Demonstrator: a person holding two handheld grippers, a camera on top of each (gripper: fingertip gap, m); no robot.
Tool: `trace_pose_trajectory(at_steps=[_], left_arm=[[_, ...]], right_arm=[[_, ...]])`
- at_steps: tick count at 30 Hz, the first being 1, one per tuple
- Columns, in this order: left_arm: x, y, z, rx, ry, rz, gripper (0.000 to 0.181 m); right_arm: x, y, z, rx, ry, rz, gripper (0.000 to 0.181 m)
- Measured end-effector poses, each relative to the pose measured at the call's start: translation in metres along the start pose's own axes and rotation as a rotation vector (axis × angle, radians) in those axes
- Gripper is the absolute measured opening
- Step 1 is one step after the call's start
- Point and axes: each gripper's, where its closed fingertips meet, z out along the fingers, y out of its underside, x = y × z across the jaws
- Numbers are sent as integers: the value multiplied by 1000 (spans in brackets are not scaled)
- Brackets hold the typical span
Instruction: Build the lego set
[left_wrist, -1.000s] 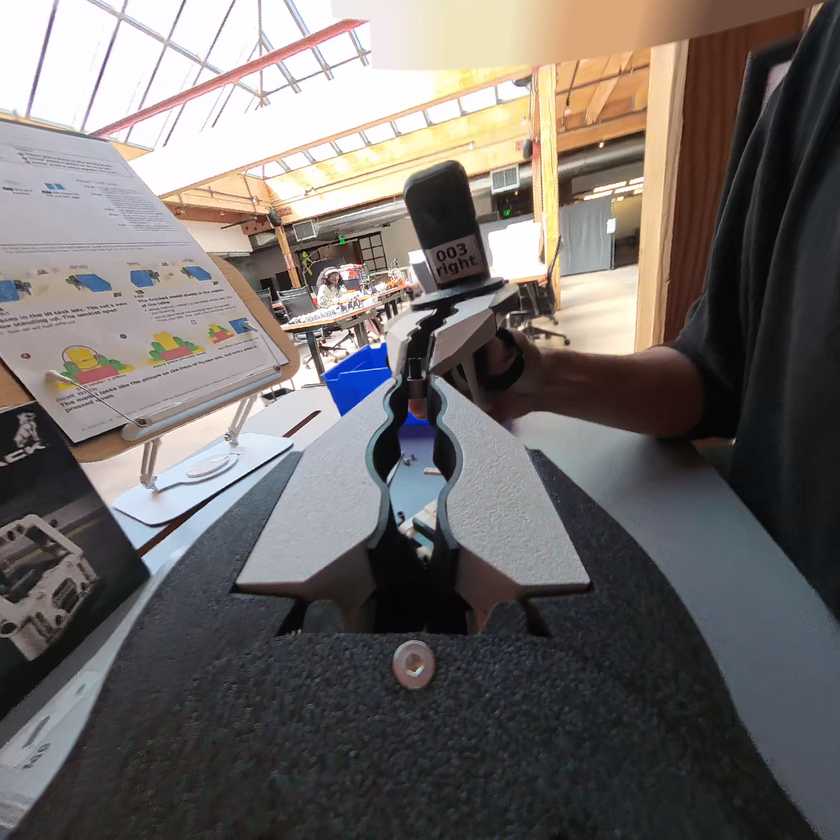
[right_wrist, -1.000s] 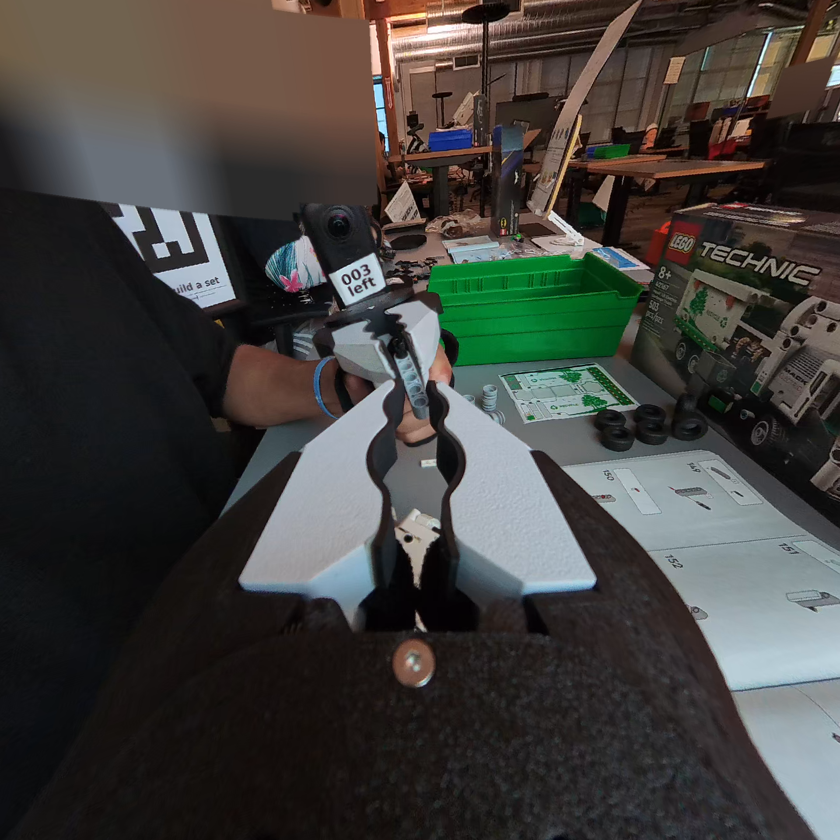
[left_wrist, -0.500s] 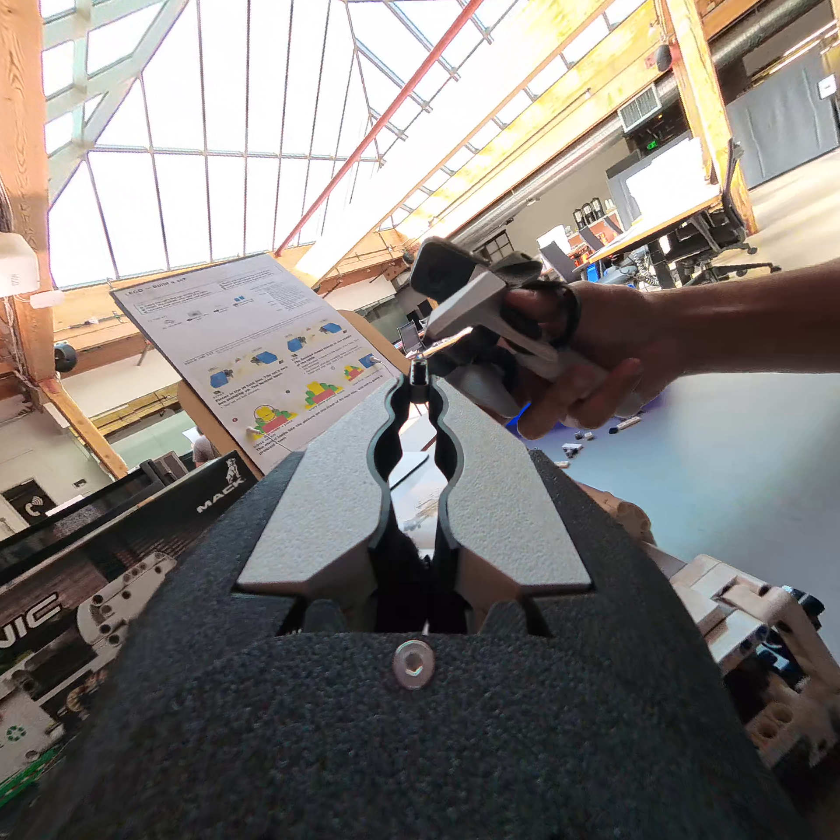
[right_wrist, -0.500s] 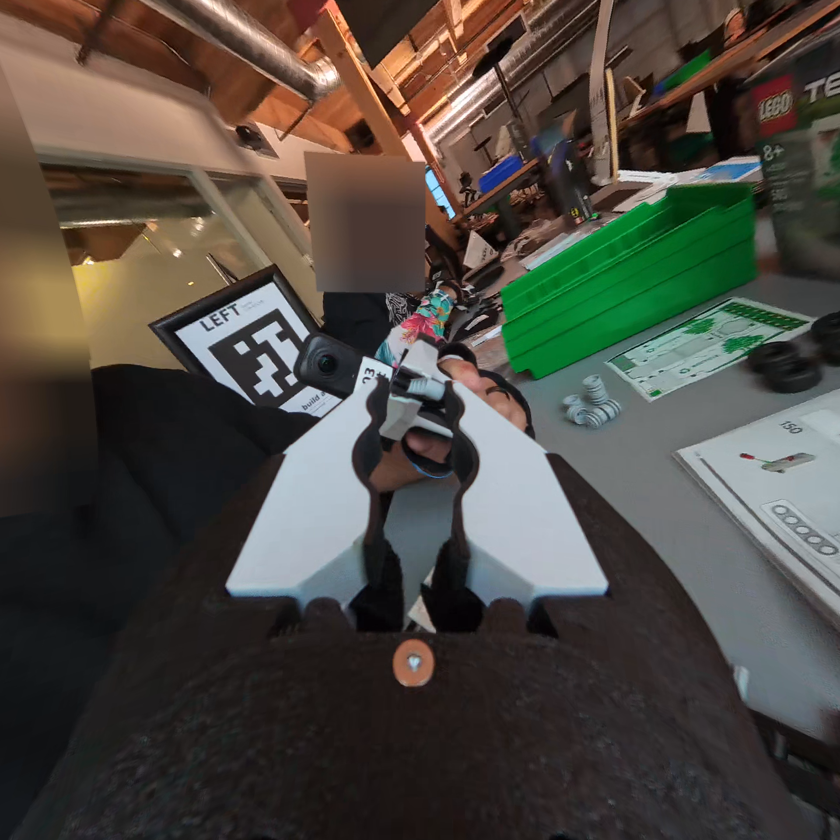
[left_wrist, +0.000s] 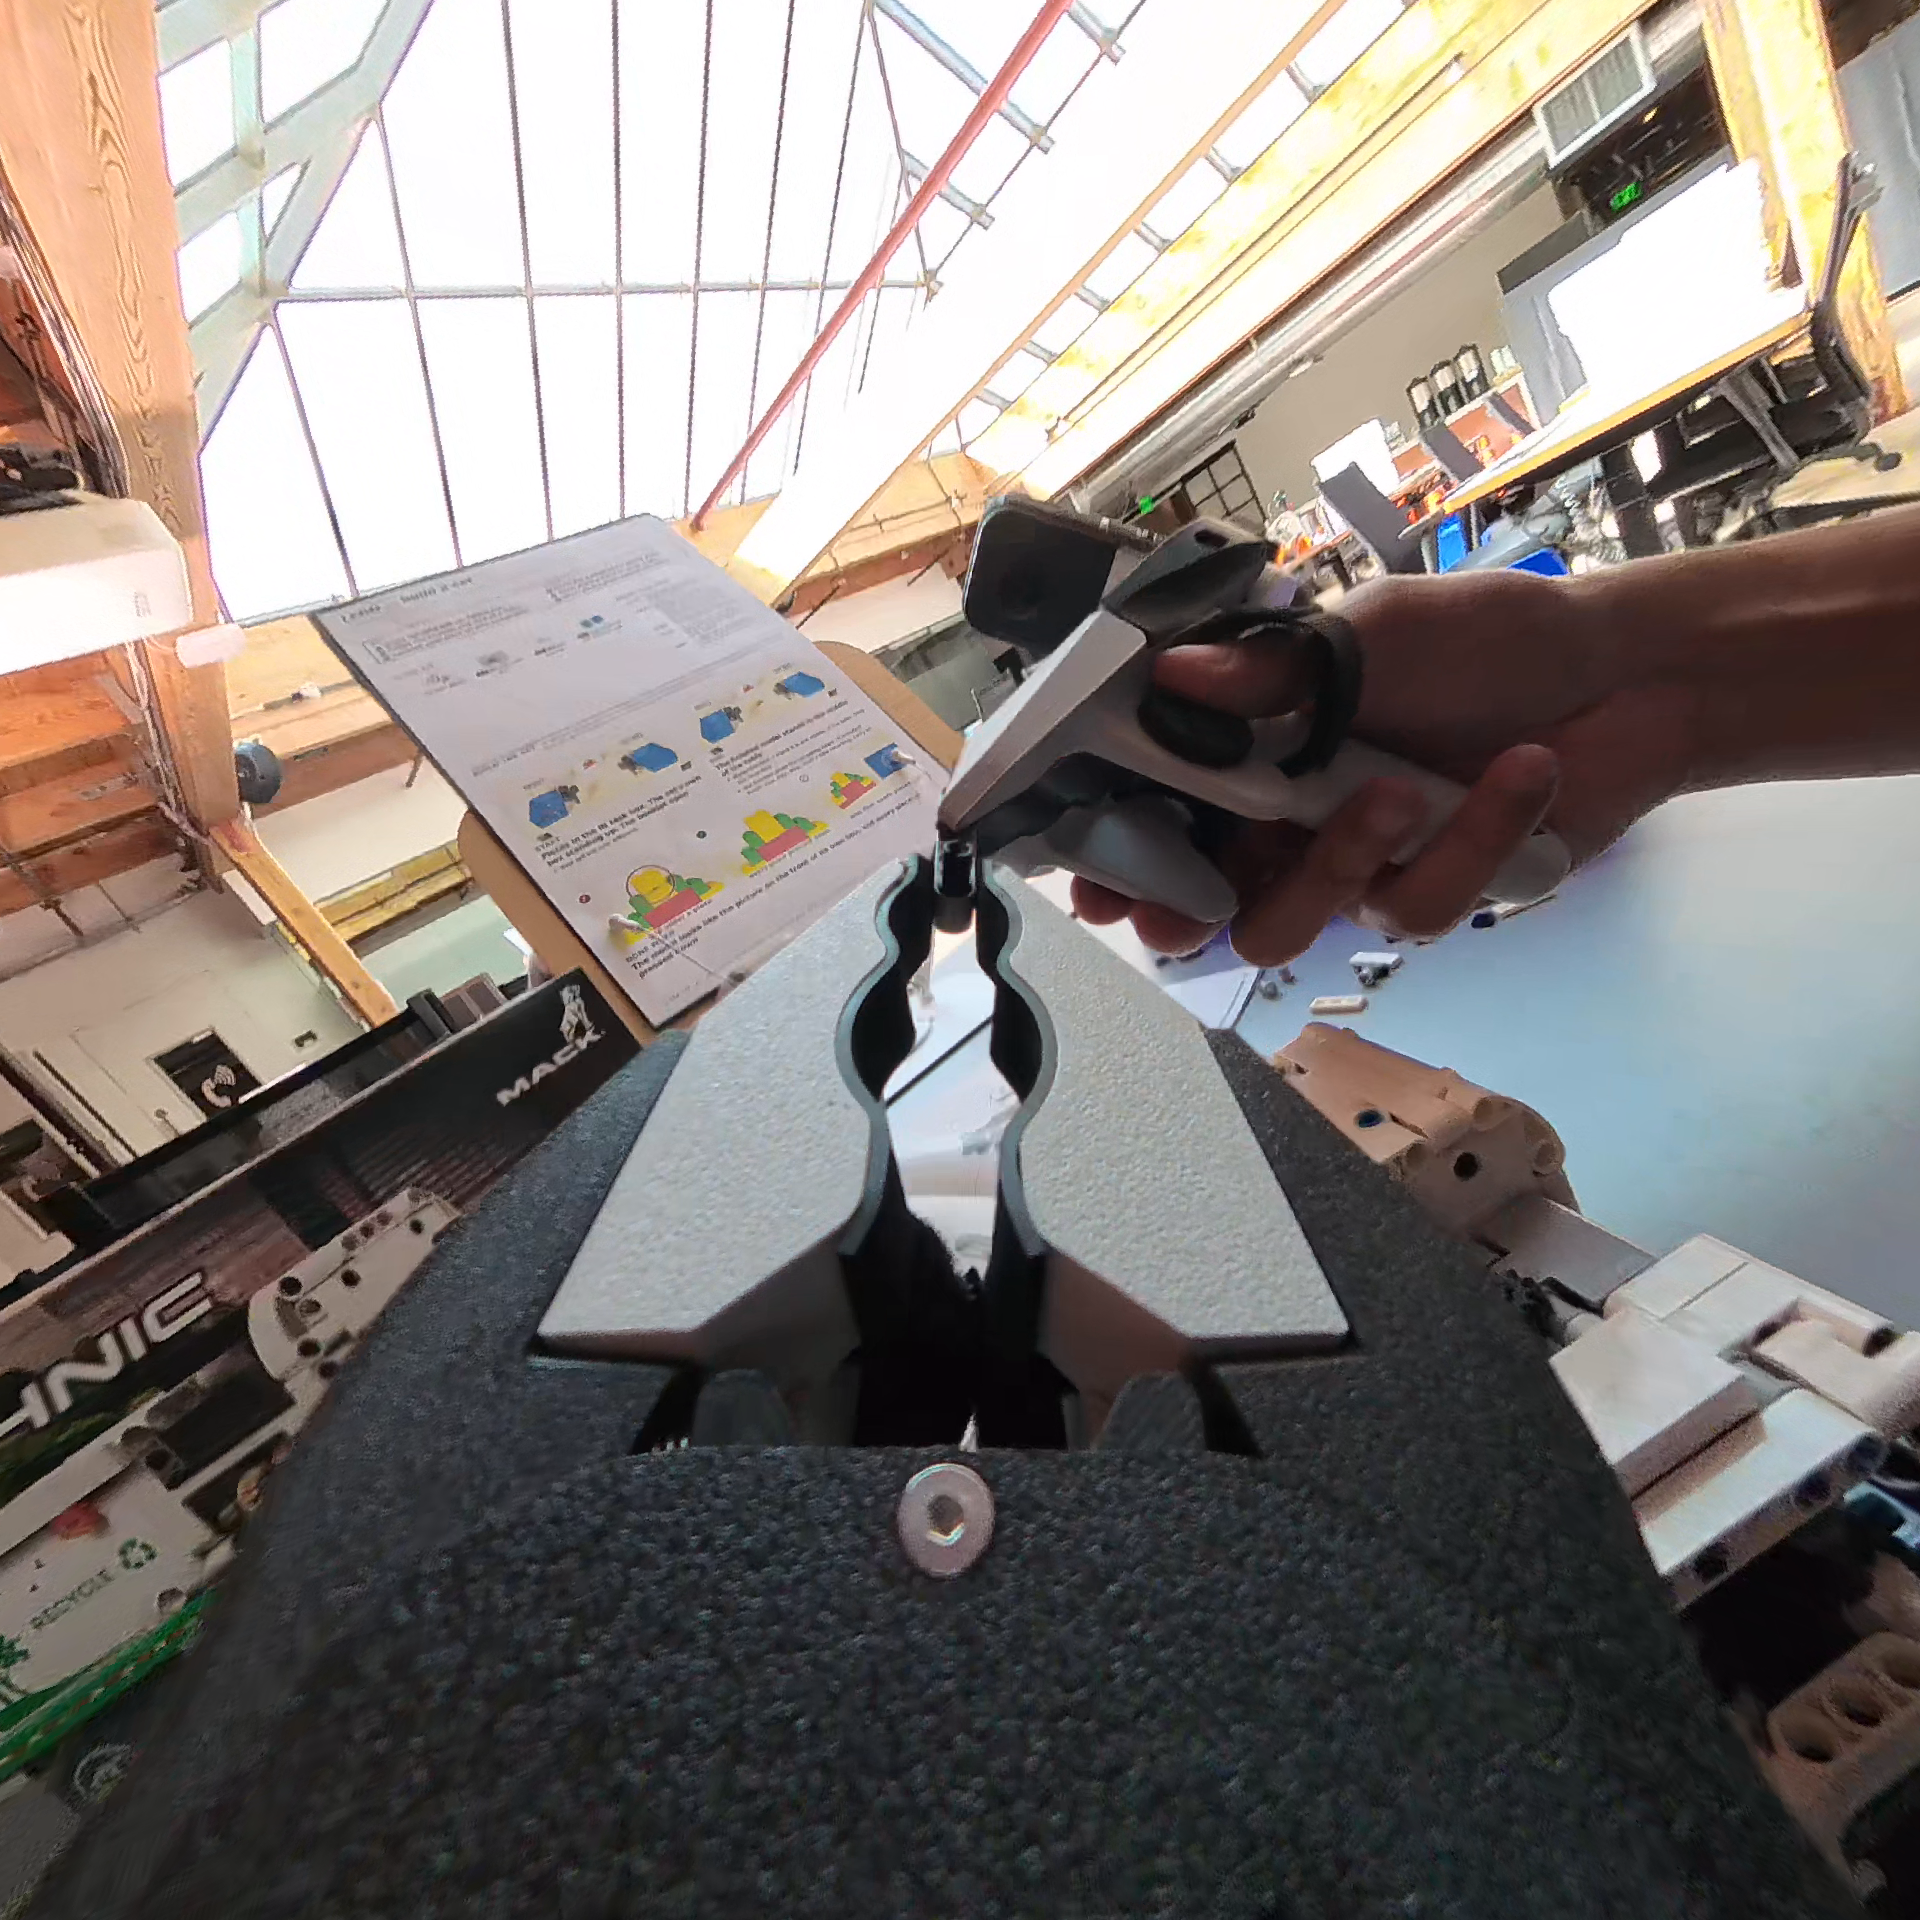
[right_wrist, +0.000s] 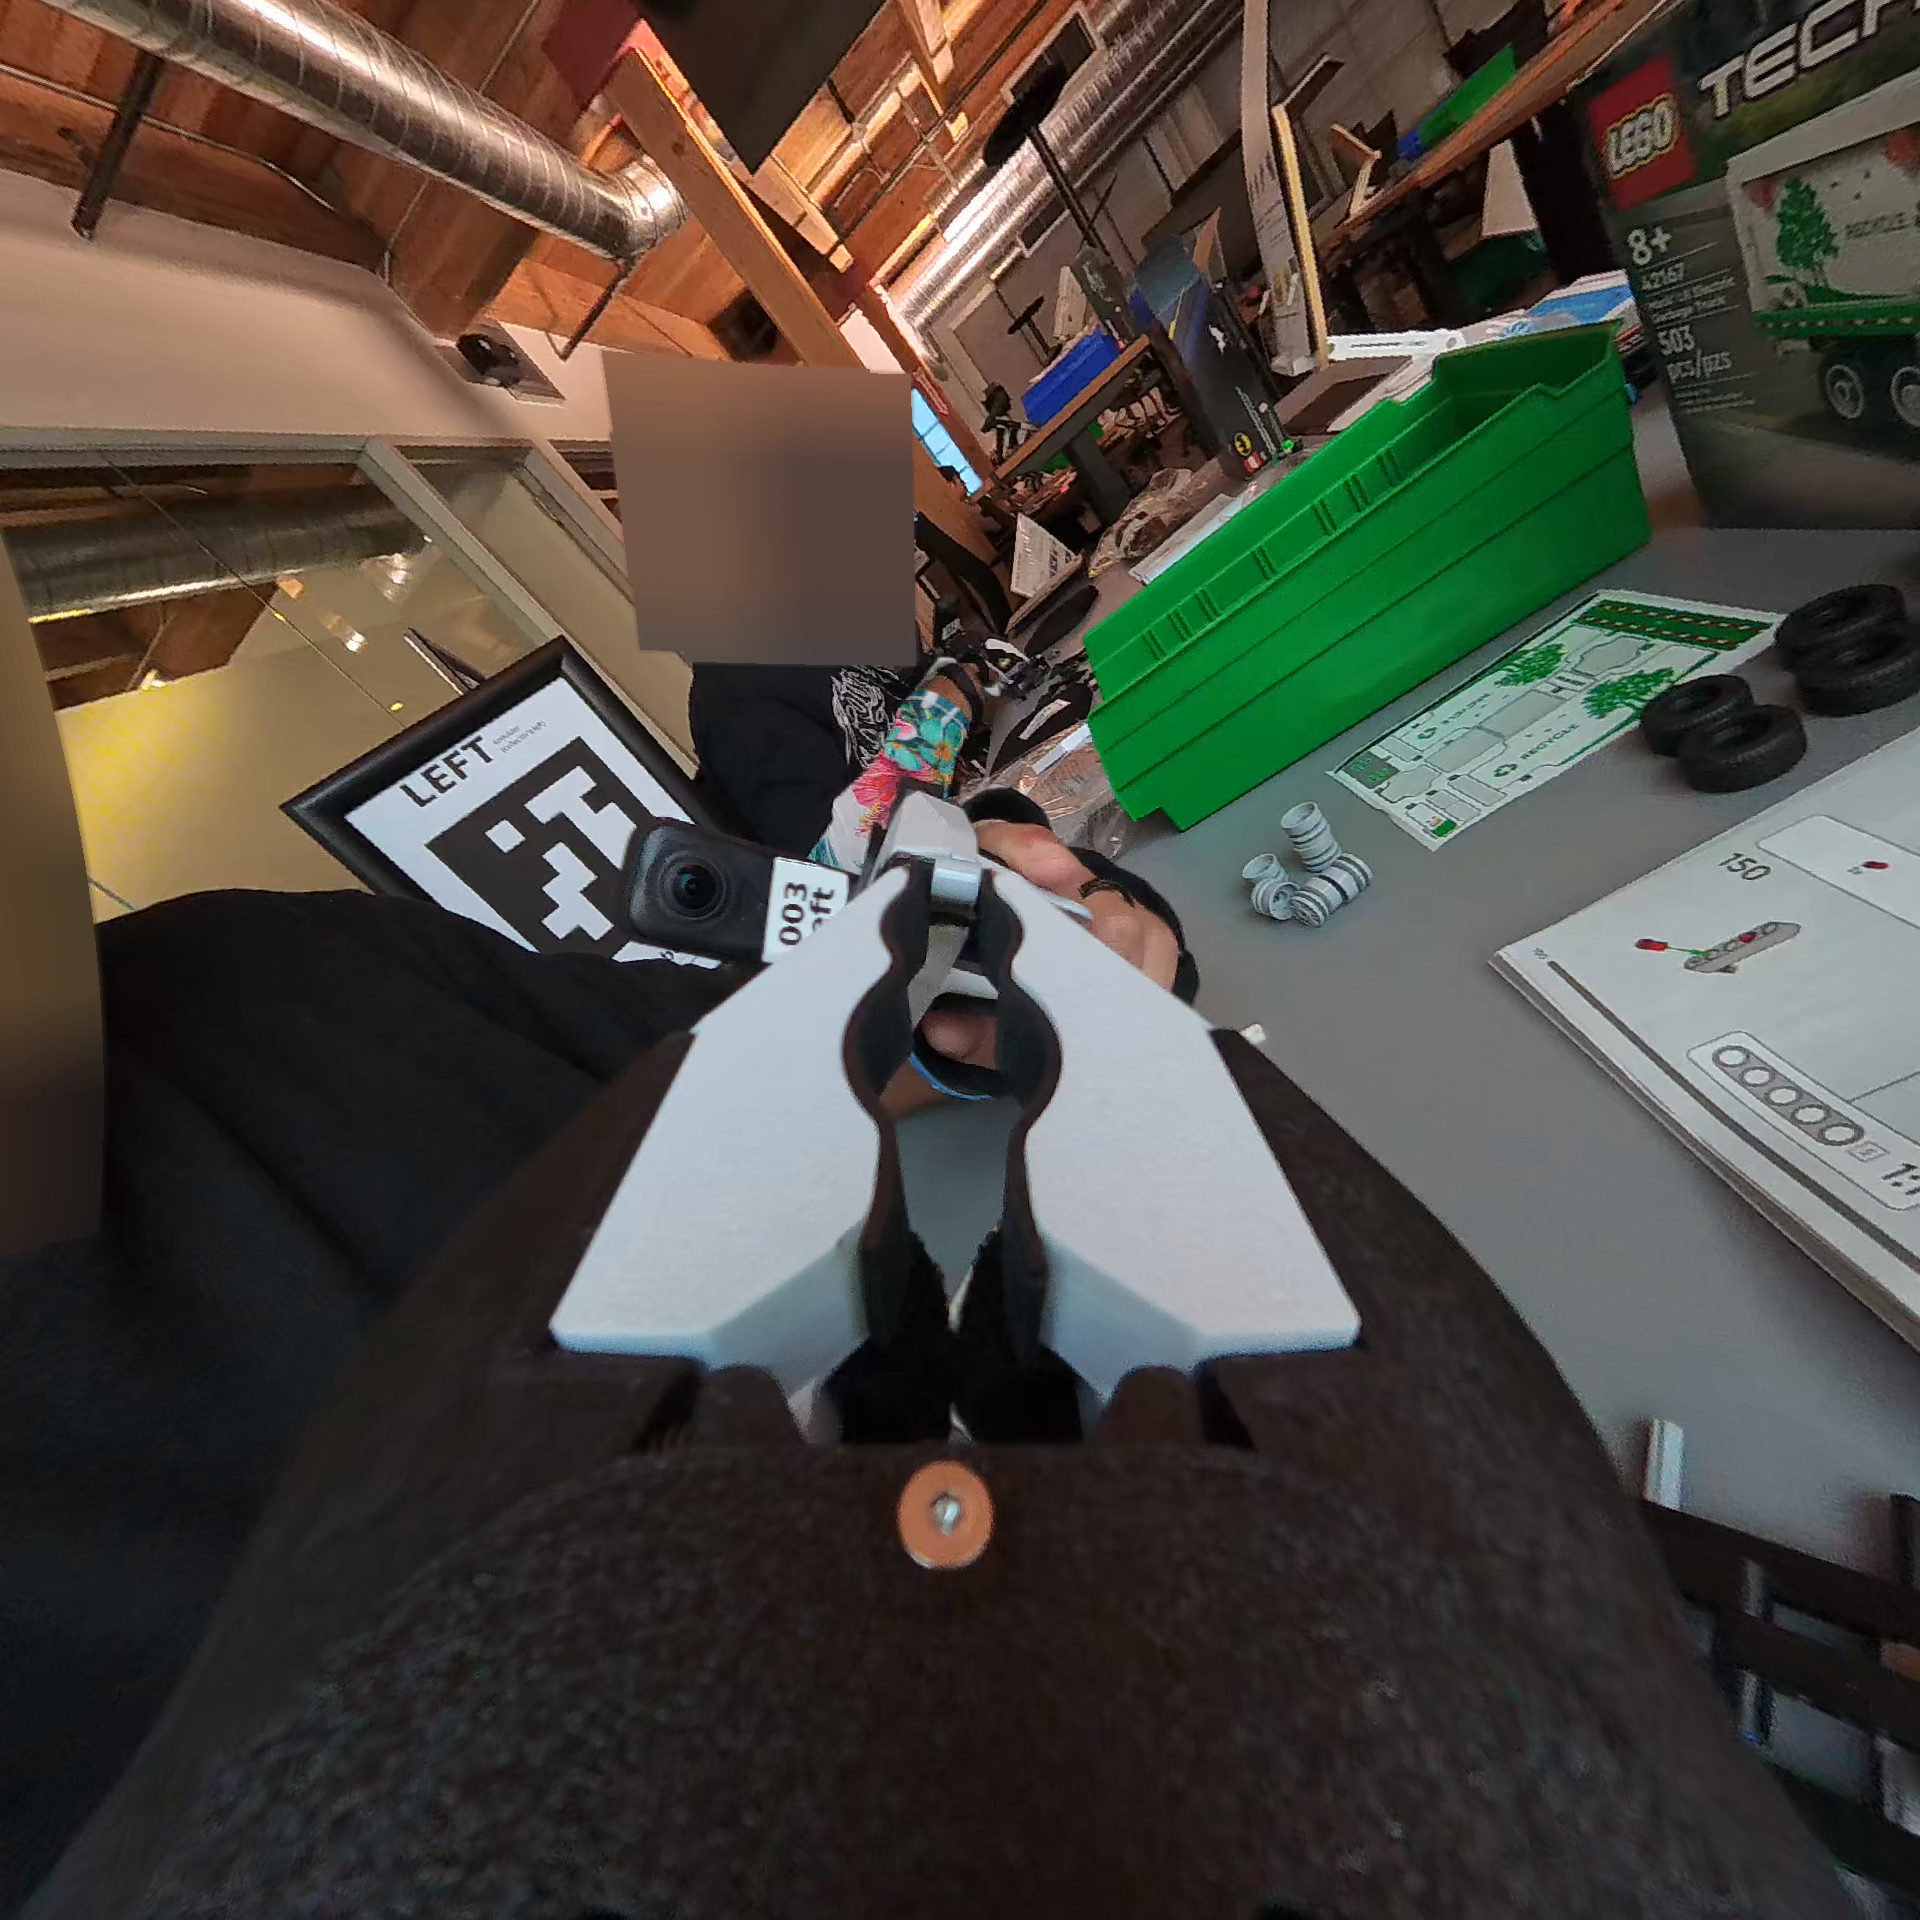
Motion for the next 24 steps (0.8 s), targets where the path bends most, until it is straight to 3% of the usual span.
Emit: trace_pose_trajectory(at_steps=[4,8,13,17,24], left_arm=[[-3,23,5,-142,-15,-101,8],[-19,56,2,-296,-26,-325,11],[-29,97,-7,-454,18,-539,14],[-28,127,-16,-602,22,-549,14],[-24,150,-23,-692,33,-561,12]], right_arm=[[21,-8,-13,-10,171,-89,7],[80,-21,-67,-73,605,-270,7],[127,-11,-115,-207,887,-314,7],[146,1,-129,-313,992,-360,7],[151,5,-123,-262,953,-288,7]])
